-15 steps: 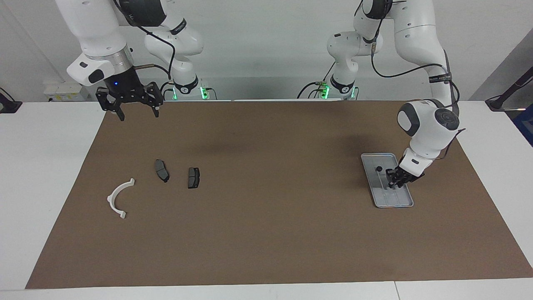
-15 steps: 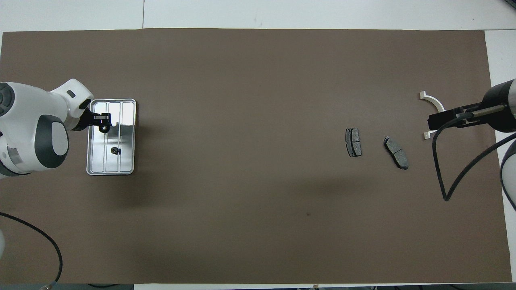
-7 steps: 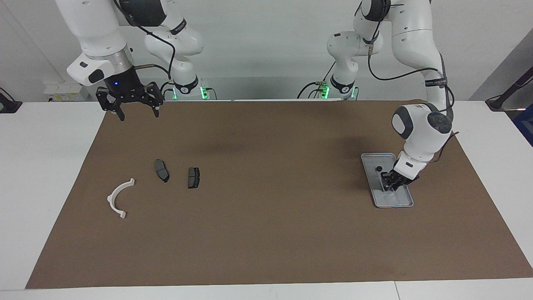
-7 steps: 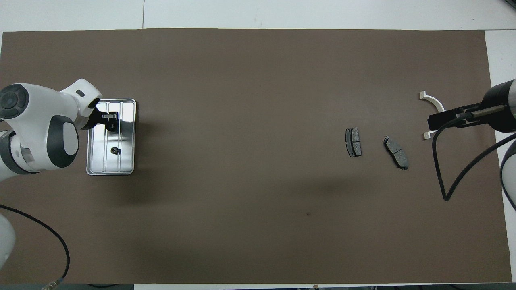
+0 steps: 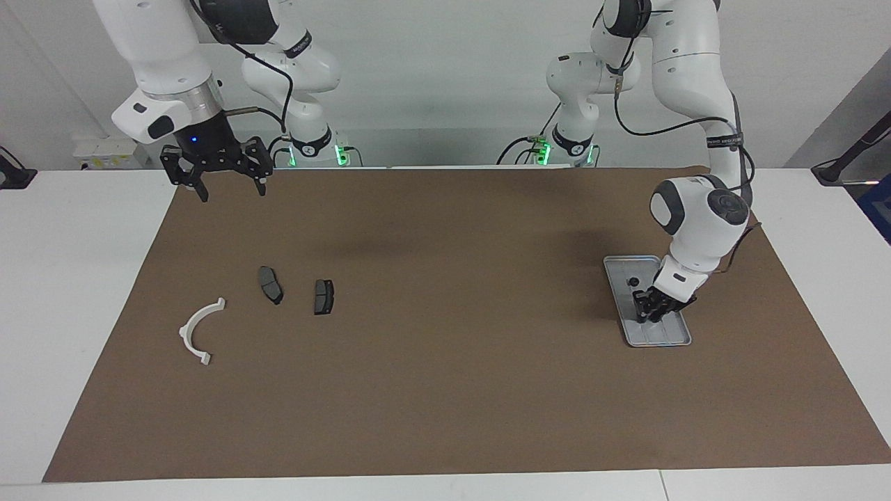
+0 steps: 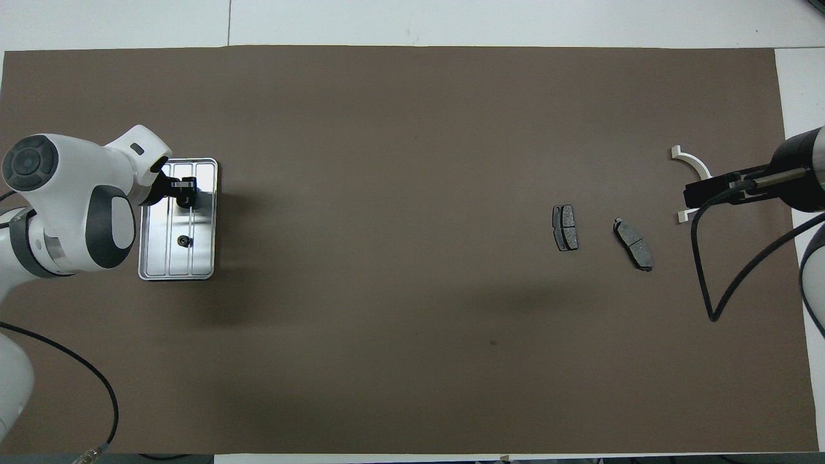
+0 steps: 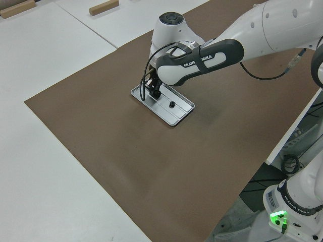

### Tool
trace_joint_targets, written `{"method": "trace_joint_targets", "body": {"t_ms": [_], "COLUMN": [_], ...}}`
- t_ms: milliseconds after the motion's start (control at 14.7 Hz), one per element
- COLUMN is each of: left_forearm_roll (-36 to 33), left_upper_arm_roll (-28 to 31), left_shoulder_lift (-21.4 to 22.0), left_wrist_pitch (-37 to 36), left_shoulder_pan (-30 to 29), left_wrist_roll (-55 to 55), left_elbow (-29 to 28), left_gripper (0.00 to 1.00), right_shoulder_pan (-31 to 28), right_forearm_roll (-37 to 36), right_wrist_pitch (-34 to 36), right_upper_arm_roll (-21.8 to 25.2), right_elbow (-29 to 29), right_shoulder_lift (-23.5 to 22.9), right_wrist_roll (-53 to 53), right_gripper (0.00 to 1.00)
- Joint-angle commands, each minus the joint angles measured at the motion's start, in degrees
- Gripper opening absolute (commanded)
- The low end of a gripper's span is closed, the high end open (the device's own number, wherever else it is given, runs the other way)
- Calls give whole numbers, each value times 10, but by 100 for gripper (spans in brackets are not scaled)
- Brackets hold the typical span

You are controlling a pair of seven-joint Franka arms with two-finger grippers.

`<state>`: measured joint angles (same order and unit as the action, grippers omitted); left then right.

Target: Pick bearing gear from pile to tray

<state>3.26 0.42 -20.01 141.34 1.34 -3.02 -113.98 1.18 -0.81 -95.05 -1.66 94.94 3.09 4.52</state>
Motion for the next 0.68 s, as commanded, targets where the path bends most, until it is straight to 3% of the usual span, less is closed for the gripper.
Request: {"method": "trace_joint_targets", "body": {"t_ms": [0, 68, 341, 613], "left_forearm_roll": [9, 9, 9, 8], "left_upper_arm_roll": [7, 7, 7, 8], "left_shoulder_lift": [2, 3, 9, 35], "left_wrist_pitch": [19, 16, -18, -139], "left_shoulder_pan": [9, 9, 8, 0], "left_wrist_roll": [2, 1, 2, -3], "left_elbow": [-13, -12, 0, 50], "left_gripper": [51, 100, 100, 100], "right_shoulder_pan": [-4, -4, -4, -3], "right_forearm_roll": [11, 11, 11, 11], "right_wrist_pitch": [9, 9, 9, 9], "right_upper_arm_roll": [-1, -1, -1, -1], "right_elbow": [-1, 0, 0, 1], "right_shoulder_lift": [5, 5, 6, 6], "right_wrist_roll": [14, 14, 14, 14], "right_gripper": [100, 100, 100, 100]}}
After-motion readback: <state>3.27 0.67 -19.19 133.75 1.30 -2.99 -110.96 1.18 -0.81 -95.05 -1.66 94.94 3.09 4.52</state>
